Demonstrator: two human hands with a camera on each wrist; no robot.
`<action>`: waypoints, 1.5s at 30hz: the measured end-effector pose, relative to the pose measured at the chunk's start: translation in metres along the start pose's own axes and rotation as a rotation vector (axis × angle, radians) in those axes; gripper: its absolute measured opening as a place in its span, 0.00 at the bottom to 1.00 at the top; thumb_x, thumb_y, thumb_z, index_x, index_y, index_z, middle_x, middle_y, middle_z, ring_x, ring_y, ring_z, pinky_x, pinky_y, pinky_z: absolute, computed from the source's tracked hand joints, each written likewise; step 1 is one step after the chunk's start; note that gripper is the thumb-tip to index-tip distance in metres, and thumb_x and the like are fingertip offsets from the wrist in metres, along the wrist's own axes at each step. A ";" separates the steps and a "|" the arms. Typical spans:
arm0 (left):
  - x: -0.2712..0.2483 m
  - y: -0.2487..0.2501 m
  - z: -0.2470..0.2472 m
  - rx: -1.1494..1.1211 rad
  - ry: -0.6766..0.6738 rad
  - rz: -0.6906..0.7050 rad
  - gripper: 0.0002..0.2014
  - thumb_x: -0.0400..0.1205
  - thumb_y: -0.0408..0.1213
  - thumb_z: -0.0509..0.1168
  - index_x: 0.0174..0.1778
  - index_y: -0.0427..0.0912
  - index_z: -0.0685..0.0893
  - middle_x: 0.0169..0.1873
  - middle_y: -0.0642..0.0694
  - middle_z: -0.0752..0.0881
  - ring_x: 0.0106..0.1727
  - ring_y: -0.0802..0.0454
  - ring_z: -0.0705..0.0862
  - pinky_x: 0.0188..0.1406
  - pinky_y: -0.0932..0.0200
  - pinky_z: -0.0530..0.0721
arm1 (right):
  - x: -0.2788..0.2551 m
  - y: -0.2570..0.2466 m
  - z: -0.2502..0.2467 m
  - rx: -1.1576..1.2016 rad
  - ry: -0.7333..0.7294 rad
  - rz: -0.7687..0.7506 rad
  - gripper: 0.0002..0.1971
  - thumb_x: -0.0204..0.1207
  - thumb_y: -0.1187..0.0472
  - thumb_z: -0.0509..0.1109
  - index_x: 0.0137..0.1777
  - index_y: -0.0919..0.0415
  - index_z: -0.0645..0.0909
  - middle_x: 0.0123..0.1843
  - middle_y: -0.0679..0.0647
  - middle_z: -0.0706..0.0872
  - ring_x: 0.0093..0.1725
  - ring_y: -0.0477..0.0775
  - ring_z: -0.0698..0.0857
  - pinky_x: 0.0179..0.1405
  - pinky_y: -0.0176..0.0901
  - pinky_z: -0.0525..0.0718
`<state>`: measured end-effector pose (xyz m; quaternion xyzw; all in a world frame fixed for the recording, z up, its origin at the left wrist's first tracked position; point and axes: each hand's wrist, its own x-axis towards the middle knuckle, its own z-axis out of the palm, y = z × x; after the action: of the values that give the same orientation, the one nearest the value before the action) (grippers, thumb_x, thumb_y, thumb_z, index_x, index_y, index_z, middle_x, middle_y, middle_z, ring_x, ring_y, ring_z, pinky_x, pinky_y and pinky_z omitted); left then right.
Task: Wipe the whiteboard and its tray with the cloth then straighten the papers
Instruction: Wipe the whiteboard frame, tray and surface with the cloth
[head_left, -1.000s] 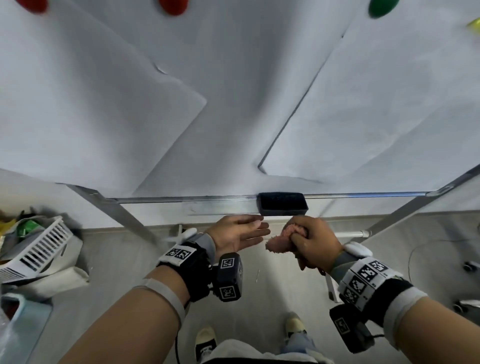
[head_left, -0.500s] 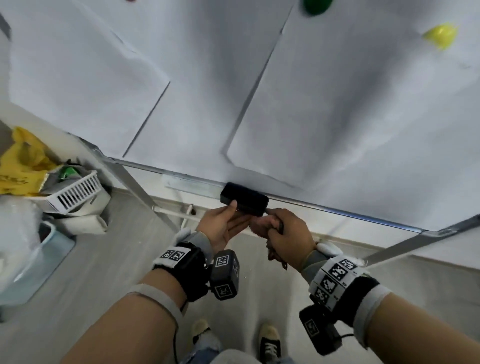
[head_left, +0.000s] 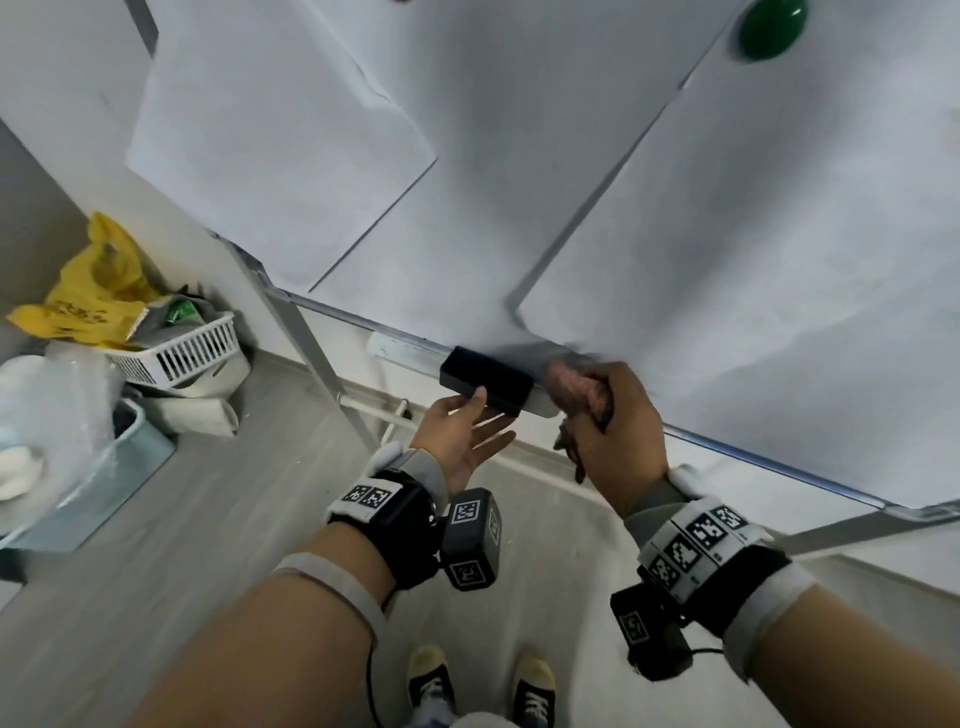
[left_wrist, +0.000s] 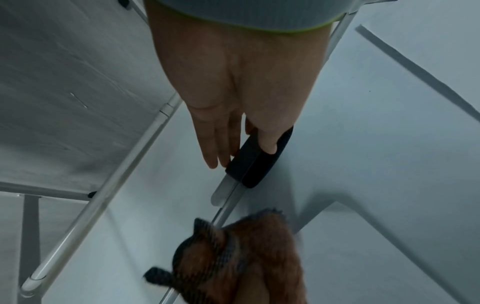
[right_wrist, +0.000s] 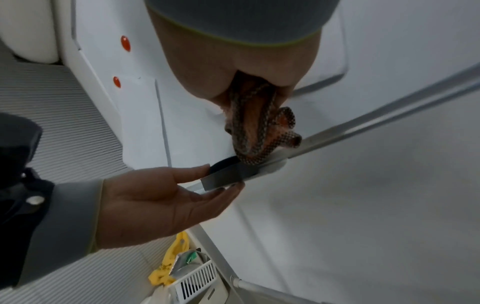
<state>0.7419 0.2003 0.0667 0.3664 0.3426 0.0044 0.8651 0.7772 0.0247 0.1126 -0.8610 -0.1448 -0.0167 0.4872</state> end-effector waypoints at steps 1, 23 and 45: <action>0.000 0.000 0.002 0.009 0.018 0.010 0.24 0.84 0.38 0.67 0.72 0.28 0.71 0.60 0.26 0.86 0.58 0.34 0.89 0.50 0.42 0.91 | 0.005 -0.002 0.004 -0.023 -0.011 -0.049 0.20 0.69 0.74 0.67 0.56 0.53 0.78 0.51 0.56 0.84 0.38 0.58 0.89 0.29 0.48 0.88; 0.002 0.003 0.003 0.117 0.093 0.092 0.16 0.89 0.45 0.56 0.64 0.36 0.77 0.47 0.38 0.90 0.48 0.41 0.91 0.56 0.43 0.89 | 0.017 -0.005 0.049 -0.247 -0.273 -0.145 0.15 0.70 0.68 0.71 0.56 0.56 0.82 0.53 0.54 0.90 0.49 0.59 0.86 0.44 0.41 0.79; -0.032 0.018 -0.050 0.096 0.069 0.088 0.16 0.84 0.33 0.65 0.63 0.26 0.83 0.49 0.32 0.89 0.44 0.38 0.90 0.46 0.47 0.93 | 0.020 -0.042 0.045 -0.065 -0.337 -0.338 0.14 0.71 0.64 0.76 0.56 0.53 0.86 0.46 0.48 0.84 0.45 0.49 0.83 0.47 0.40 0.83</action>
<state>0.6922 0.2362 0.0720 0.4216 0.3559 0.0386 0.8331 0.7799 0.0879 0.1273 -0.8305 -0.3654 0.0415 0.4185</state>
